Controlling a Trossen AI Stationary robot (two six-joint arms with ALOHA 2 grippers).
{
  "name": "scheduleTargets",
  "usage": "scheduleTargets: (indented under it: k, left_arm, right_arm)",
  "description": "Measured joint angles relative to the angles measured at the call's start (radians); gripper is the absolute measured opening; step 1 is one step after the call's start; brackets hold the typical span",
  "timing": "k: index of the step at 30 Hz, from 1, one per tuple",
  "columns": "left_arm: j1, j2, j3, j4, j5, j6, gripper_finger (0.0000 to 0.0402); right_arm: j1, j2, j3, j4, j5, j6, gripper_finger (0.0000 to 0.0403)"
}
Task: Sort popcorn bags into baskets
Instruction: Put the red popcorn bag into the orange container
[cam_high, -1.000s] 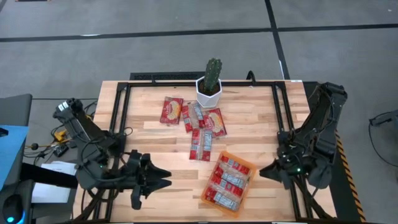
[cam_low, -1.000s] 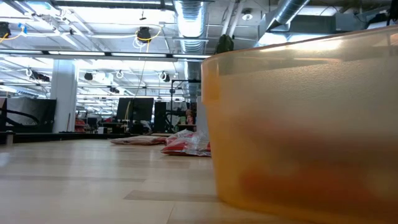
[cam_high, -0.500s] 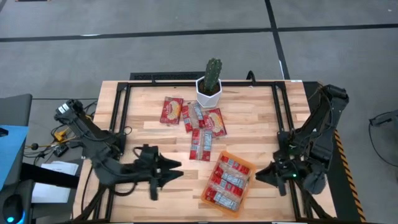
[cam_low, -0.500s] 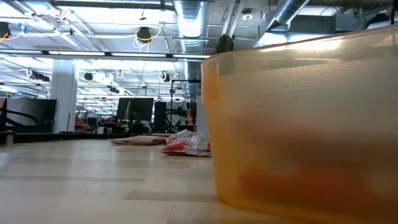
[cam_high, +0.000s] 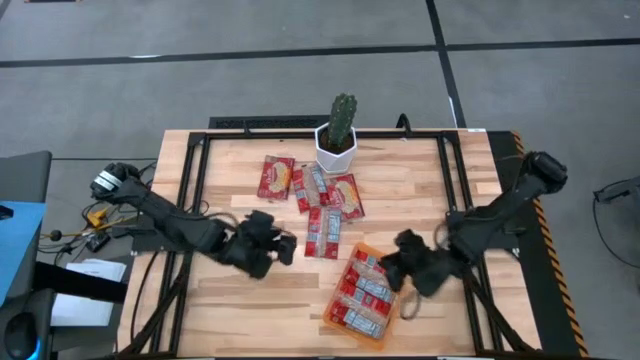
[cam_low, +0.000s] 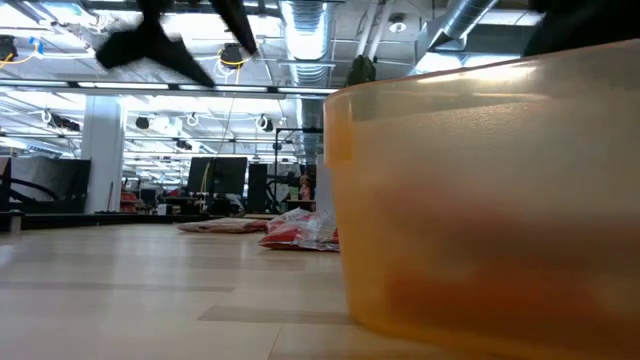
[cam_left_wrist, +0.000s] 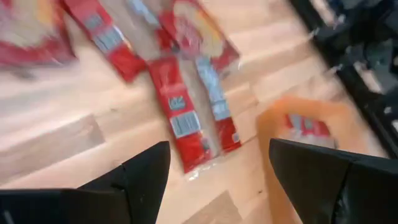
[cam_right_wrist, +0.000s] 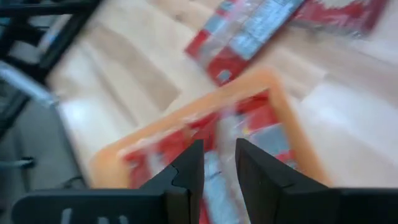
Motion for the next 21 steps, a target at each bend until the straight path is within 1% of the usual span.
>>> scheduleTargets:
  k: [3, 5, 6, 7, 9, 13, 14, 17, 19, 21]
  left_arm:
    - [0.099, 0.006, -0.177, 0.319, 0.167, 0.124, 0.0263]
    - [0.179, 0.017, -0.289, 0.607, 0.290, 0.187, 0.0263]
    - [0.217, 0.017, -0.346, 0.723, 0.338, 0.192, 0.0263]
    - [0.255, 0.015, -0.400, 0.812, 0.370, 0.191, 0.0263]
    - [0.324, 0.017, -0.488, 0.927, 0.416, 0.188, 0.0263]
    - [0.407, 0.008, -0.601, 1.084, 0.494, 0.168, 0.0263]
    - [0.415, 0.009, -0.617, 1.107, 0.494, 0.167, 0.0263]
    - [0.432, 0.015, -0.638, 1.114, 0.505, 0.170, 0.0263]
    - [0.442, 0.015, -0.638, 1.112, 0.534, 0.195, 0.0263]
    - [0.453, 0.015, -0.638, 1.072, 0.557, 0.216, 0.0263]
  right_arm:
    - [-0.125, 0.025, 0.000, 0.003, -0.048, -0.080, 0.0117]
    - [-0.209, 0.028, 0.000, 0.002, -0.050, -0.173, 0.0118]
    - [-0.254, 0.026, 0.000, 0.009, -0.050, -0.224, 0.0118]
    - [-0.298, 0.025, 0.001, 0.020, -0.057, -0.273, 0.0118]
    - [-0.389, 0.021, 0.001, 0.029, -0.103, -0.366, 0.0117]
    - [-0.540, 0.041, 0.002, 0.094, -0.231, -0.494, 0.0117]
    - [-0.568, 0.054, 0.001, 0.108, -0.263, -0.514, 0.0117]
    - [-0.623, 0.113, 0.001, 0.176, -0.333, -0.532, 0.0118]
    - [-0.636, 0.163, 0.001, 0.228, -0.363, -0.520, 0.0118]
    - [-0.640, 0.216, 0.001, 0.275, -0.375, -0.508, 0.0118]
